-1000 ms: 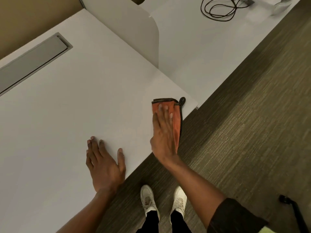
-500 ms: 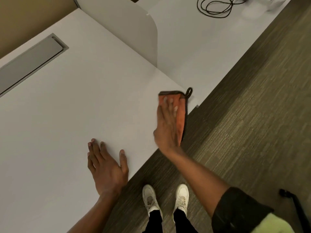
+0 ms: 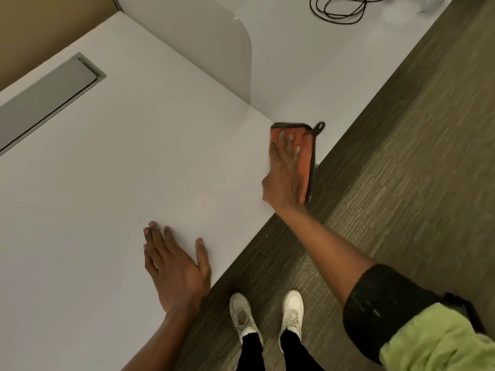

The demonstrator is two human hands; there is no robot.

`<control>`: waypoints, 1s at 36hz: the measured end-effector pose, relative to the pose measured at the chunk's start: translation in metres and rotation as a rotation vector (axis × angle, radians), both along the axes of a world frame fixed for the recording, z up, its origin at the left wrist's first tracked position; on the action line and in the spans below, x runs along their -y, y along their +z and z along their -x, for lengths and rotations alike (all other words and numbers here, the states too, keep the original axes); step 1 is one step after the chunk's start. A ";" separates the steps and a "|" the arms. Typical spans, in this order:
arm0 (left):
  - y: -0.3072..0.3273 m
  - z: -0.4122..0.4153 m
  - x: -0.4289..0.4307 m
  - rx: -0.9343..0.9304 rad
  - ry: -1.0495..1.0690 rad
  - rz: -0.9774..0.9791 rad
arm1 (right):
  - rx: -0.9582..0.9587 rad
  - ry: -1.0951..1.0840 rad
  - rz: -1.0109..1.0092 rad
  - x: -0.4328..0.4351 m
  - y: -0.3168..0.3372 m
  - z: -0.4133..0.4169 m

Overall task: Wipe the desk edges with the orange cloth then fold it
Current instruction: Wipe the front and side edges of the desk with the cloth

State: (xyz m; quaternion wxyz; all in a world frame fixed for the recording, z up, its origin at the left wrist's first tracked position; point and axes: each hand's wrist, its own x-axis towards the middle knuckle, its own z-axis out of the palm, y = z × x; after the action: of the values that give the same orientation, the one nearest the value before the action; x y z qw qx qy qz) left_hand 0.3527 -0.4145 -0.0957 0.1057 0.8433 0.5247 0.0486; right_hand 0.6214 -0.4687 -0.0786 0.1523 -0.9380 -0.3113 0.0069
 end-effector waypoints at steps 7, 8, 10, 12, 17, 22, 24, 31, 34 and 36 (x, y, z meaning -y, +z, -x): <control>0.001 0.000 0.000 -0.025 0.002 0.009 | -0.025 0.357 -0.191 0.026 -0.009 0.071; 0.001 0.000 0.000 -0.025 0.001 0.006 | 0.001 0.378 -0.189 0.029 -0.007 0.058; -0.001 0.000 0.000 -0.018 0.001 -0.003 | 0.055 0.388 -0.159 0.031 -0.001 0.023; -0.002 0.001 0.001 -0.020 -0.002 -0.003 | 0.067 0.368 -0.112 0.028 0.003 -0.014; -0.002 0.002 -0.002 -0.024 0.009 0.003 | -0.012 0.236 -0.089 0.010 0.002 -0.060; -0.002 0.001 -0.001 -0.022 0.009 0.002 | 0.033 0.295 -0.018 -0.001 -0.003 -0.009; -0.003 0.000 -0.001 -0.027 0.008 -0.005 | 0.048 0.431 -0.089 0.002 -0.006 0.029; -0.004 0.000 0.000 -0.061 0.005 -0.012 | -0.119 0.730 -0.120 -0.008 -0.016 0.050; -0.004 0.000 0.001 -0.053 0.000 -0.009 | -0.059 0.714 -0.025 -0.030 -0.008 0.014; -0.004 0.000 0.001 -0.048 0.002 -0.008 | -0.008 0.613 0.011 -0.040 0.000 -0.013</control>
State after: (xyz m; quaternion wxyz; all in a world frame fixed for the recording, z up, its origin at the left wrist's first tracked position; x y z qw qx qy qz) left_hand 0.3524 -0.4150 -0.0999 0.0895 0.8442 0.5277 0.0308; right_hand 0.6340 -0.4284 -0.0788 0.1393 -0.8011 -0.5792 0.0577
